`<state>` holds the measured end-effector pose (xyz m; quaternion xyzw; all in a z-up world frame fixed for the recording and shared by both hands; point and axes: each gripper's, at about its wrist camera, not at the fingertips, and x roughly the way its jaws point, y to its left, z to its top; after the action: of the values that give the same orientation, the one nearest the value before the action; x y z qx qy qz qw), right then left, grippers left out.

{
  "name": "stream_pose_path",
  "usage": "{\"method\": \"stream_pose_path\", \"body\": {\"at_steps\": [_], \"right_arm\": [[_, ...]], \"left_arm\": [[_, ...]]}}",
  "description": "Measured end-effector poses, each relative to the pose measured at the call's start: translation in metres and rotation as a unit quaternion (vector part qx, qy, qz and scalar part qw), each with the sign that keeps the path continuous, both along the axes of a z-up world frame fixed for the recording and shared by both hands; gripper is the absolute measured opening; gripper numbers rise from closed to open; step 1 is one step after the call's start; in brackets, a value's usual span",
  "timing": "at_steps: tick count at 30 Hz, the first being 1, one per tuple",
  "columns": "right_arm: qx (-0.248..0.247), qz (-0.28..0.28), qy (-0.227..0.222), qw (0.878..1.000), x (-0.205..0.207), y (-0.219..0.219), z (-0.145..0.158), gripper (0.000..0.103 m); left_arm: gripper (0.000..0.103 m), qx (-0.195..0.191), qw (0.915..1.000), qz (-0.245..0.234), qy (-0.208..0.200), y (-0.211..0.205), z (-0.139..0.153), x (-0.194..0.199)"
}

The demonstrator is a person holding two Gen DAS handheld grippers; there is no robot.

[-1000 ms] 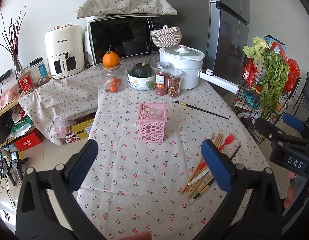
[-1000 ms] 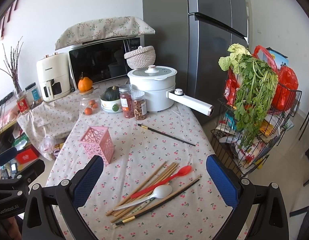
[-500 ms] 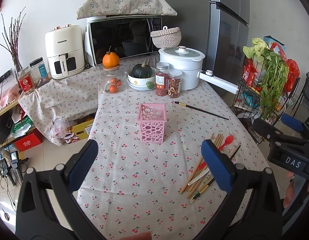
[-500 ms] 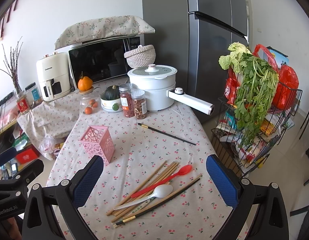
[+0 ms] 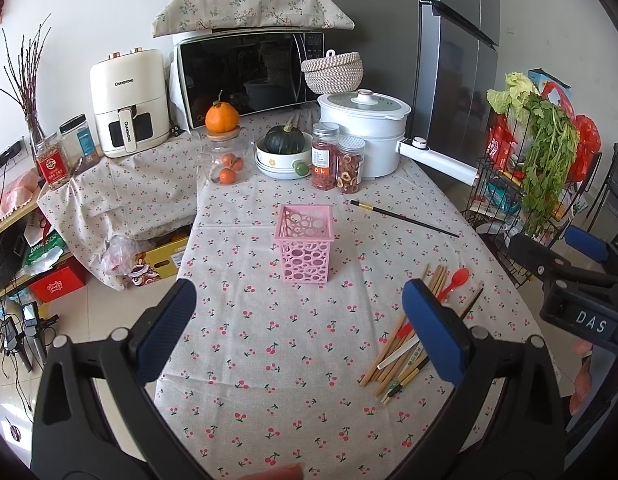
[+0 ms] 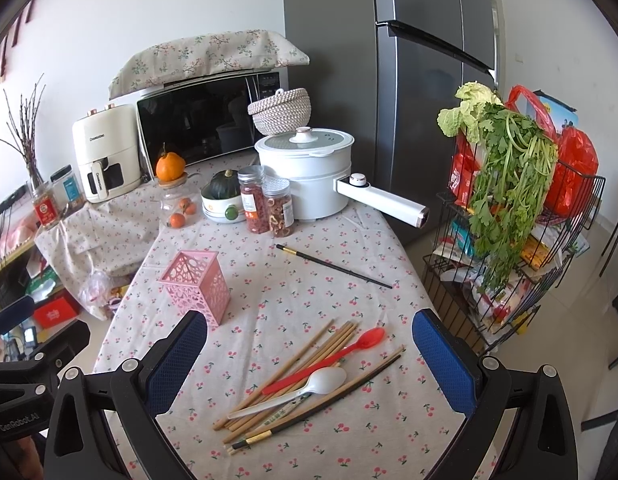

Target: Organize utensils

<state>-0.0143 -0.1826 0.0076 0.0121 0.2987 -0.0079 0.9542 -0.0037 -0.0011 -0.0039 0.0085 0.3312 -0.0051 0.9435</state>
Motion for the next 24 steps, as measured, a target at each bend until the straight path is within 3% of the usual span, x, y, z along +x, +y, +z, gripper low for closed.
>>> {"method": "stream_pose_path", "body": {"at_steps": [10, 14, 19, 24], "right_arm": [[-0.011, -0.008, 0.015, 1.0, 0.009, -0.003, -0.003, 0.103], [-0.017, -0.034, 0.046, 0.998, 0.02, -0.018, -0.006, 0.103], [0.016, -0.053, 0.095, 0.994, 0.04, -0.046, -0.005, 0.103], [0.022, -0.053, 0.149, 0.987, 0.071, -0.072, -0.014, 0.103]], "left_arm": [[0.102, -0.005, 1.0, 0.006, 0.004, 0.003, -0.007, 0.011], [0.102, -0.002, 0.9999, -0.012, 0.001, -0.002, -0.013, 0.02], [0.102, 0.0, 0.9946, -0.075, 0.072, -0.018, -0.025, 0.05], [0.102, -0.016, 0.9784, -0.131, 0.159, -0.042, -0.044, 0.086]]}}
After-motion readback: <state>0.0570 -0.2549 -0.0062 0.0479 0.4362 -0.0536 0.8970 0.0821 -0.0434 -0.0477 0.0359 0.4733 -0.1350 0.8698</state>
